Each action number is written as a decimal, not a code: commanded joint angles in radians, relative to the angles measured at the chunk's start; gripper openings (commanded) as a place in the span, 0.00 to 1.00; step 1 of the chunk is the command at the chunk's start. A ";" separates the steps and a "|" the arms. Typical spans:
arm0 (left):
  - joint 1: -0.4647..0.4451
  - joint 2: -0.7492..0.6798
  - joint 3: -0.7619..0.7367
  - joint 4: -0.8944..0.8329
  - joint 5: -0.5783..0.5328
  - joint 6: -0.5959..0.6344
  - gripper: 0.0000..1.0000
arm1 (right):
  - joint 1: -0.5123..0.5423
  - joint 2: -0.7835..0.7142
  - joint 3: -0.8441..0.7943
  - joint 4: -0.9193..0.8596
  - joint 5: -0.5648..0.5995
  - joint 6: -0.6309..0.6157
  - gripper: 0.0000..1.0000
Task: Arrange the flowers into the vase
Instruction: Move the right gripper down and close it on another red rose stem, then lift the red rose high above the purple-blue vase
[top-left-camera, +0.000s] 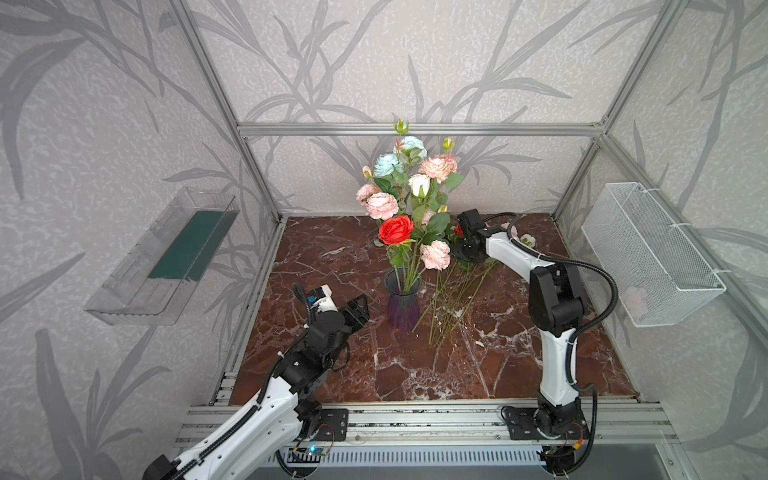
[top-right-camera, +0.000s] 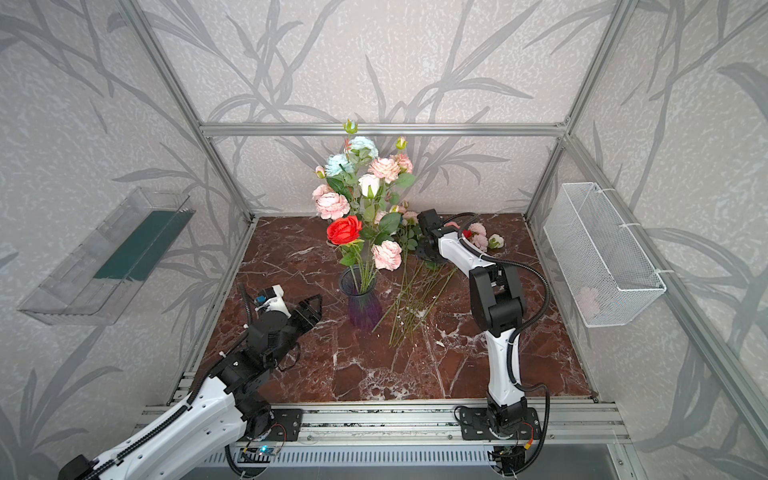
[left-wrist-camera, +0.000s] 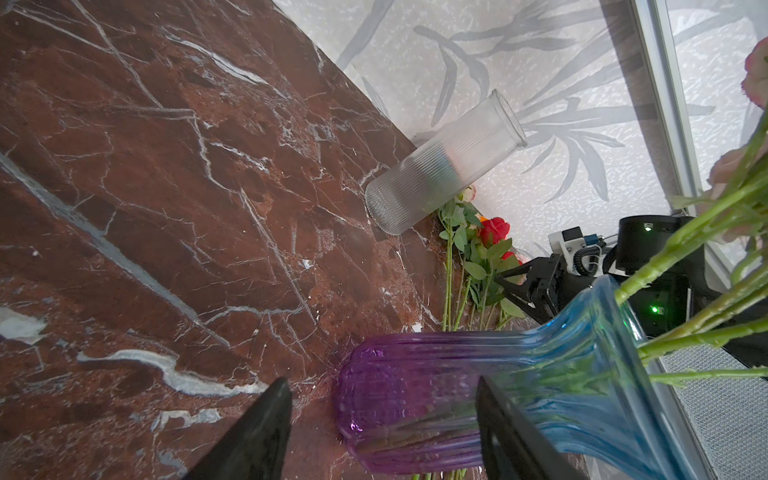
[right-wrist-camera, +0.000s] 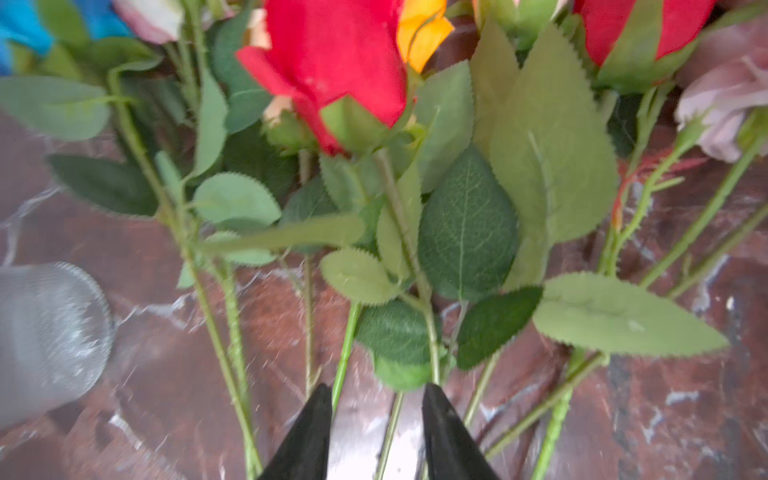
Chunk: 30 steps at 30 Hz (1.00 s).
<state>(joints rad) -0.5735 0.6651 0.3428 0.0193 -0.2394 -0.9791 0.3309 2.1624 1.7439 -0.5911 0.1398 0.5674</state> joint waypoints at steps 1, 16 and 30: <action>0.006 0.004 0.007 0.037 0.002 0.005 0.71 | -0.021 0.064 0.072 -0.119 0.001 -0.008 0.38; 0.020 -0.045 -0.013 0.006 0.001 0.000 0.71 | -0.032 0.105 0.060 -0.121 -0.045 0.012 0.12; 0.034 -0.064 0.028 -0.019 -0.008 0.055 0.71 | -0.012 -0.174 -0.092 -0.050 -0.039 -0.078 0.00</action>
<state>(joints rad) -0.5457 0.6102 0.3431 0.0135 -0.2325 -0.9497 0.3084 2.1052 1.6615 -0.6624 0.0875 0.5255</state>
